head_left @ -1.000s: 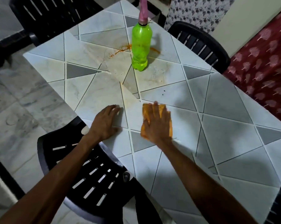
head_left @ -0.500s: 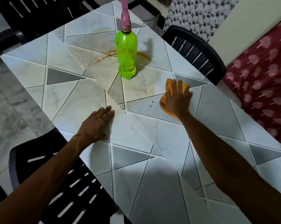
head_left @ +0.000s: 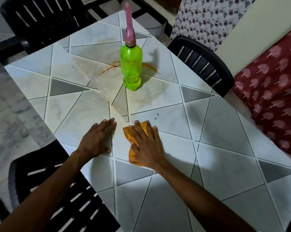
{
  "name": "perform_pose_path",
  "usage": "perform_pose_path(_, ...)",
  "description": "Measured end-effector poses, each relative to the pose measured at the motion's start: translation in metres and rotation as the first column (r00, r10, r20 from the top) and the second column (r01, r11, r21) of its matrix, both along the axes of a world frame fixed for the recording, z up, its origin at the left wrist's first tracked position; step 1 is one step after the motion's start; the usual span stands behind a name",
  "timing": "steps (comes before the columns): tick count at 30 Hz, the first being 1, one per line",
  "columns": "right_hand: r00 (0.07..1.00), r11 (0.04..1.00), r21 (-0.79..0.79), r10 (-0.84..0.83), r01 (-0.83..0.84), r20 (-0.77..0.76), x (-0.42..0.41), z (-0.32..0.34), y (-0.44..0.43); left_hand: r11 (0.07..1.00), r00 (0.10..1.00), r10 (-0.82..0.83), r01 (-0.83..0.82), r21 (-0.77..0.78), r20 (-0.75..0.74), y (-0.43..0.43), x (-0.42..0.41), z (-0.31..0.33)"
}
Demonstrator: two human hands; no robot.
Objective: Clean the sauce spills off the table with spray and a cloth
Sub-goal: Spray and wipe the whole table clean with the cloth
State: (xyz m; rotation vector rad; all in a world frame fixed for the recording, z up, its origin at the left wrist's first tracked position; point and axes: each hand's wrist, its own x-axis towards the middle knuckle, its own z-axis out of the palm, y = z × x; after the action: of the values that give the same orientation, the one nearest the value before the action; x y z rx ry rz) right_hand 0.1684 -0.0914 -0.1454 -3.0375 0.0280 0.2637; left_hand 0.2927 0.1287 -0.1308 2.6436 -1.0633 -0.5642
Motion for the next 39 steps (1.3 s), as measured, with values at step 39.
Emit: perform_pose_path(39, 0.997, 0.997, 0.04, 0.068, -0.066, -0.04, -0.052, 0.004, 0.194, 0.997, 0.997, -0.076, 0.077, -0.03, 0.034, 0.152, 0.024, 0.0)
